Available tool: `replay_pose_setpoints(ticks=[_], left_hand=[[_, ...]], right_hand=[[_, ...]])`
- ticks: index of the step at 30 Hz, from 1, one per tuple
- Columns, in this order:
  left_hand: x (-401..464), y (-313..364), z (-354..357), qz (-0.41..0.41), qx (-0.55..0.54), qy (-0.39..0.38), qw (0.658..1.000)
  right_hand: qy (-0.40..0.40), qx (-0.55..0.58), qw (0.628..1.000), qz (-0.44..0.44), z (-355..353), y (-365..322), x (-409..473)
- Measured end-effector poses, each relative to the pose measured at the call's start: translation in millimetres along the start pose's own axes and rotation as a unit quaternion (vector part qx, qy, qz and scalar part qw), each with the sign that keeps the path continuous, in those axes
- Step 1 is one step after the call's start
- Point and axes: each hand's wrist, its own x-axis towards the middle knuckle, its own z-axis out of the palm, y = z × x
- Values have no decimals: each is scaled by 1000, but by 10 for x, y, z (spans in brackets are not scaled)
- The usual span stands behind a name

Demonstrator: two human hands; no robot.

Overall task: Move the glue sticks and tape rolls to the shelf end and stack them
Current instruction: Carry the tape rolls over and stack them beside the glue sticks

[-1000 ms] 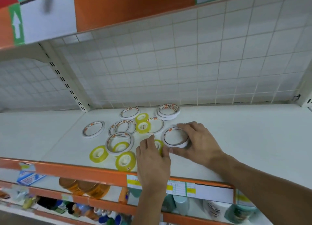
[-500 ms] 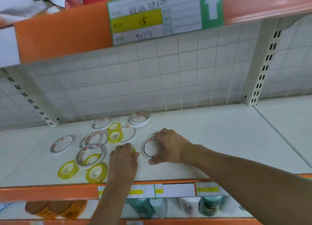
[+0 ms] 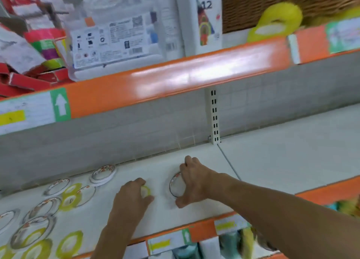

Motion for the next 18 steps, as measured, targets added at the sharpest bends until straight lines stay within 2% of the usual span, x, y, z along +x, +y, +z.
replay_pose_setpoints(ticks=[9,18], left_hand=[[-96,1644,479,123,-15,-31,992],[-190,3219,972,251,-33,-79,964]], right_hand=[[17,-21,994,103,-182,1328,-1134],[52,7,968,245,-256,2494,-2254]])
